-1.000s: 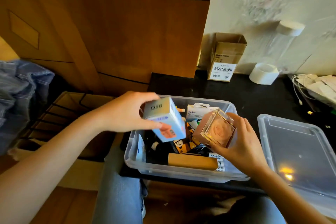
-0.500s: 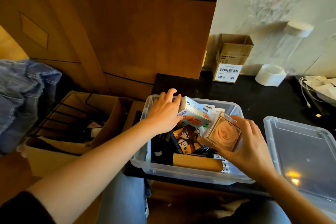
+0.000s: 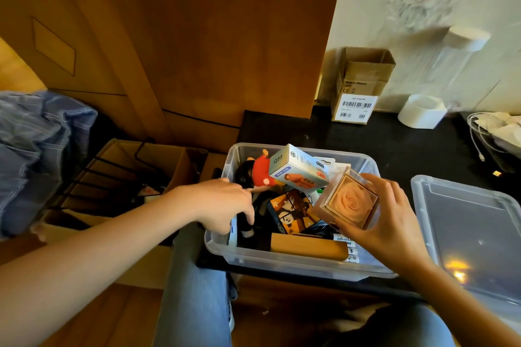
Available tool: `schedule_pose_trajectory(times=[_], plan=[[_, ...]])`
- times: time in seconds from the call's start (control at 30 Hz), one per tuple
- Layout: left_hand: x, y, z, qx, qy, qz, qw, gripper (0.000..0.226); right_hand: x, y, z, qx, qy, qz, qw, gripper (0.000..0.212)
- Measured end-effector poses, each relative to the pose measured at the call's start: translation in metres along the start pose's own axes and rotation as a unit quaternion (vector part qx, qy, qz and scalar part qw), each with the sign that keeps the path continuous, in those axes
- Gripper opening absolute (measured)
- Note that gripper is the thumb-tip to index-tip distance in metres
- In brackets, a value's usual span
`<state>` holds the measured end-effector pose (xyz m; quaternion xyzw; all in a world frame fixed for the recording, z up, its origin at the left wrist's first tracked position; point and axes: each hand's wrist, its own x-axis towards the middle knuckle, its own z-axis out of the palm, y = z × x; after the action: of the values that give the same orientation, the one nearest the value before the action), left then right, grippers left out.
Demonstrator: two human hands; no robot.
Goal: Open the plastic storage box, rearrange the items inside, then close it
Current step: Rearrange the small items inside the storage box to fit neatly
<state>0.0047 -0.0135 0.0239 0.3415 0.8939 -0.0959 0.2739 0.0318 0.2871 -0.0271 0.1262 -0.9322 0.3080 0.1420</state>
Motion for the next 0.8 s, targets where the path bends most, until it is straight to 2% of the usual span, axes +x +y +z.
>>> schedule_pose_trajectory(times=[0.1,0.2,0.27,0.33,0.4,0.47,0.6,0.67,0.77,0.8], plan=[[0.013,0.007,0.009,0.088,0.004,0.007,0.996,0.045,0.0,0.001,0.0,0.001,0.004,0.003,1.0,0.088],[0.02,0.007,0.011,0.075,0.061,-0.007,0.995,0.027,-0.001,0.002,0.001,0.003,0.005,0.007,1.0,0.088],[0.02,0.001,0.005,0.003,0.116,-0.028,0.993,0.014,0.0,0.002,0.001,0.004,0.008,0.011,1.0,0.088],[0.019,-0.003,-0.002,-0.12,0.196,-0.054,0.972,0.023,0.0,0.001,0.001,0.007,0.009,0.012,1.0,0.089],[0.02,-0.004,-0.01,-0.263,0.275,-0.076,0.922,0.026,-0.001,0.0,0.001,0.01,0.018,0.009,1.0,0.089],[0.027,0.0,-0.017,-0.343,0.318,-0.101,0.878,0.024,-0.001,-0.002,-0.001,0.009,0.037,0.005,0.999,0.09],[0.057,0.018,-0.014,-0.411,0.279,-0.137,0.857,0.017,-0.005,-0.006,-0.006,0.026,0.098,0.007,0.995,0.091],[0.076,0.028,-0.007,-0.471,0.256,-0.137,0.833,0.01,-0.007,-0.008,-0.009,0.062,0.117,0.017,0.991,0.092],[0.093,0.047,-0.003,-0.584,0.203,-0.131,0.775,0.02,-0.008,-0.009,-0.012,0.073,0.095,-0.005,0.993,0.092],[0.096,0.051,-0.003,-0.595,0.191,-0.125,0.771,0.02,-0.008,-0.009,-0.012,0.064,0.07,-0.019,0.995,0.09]])
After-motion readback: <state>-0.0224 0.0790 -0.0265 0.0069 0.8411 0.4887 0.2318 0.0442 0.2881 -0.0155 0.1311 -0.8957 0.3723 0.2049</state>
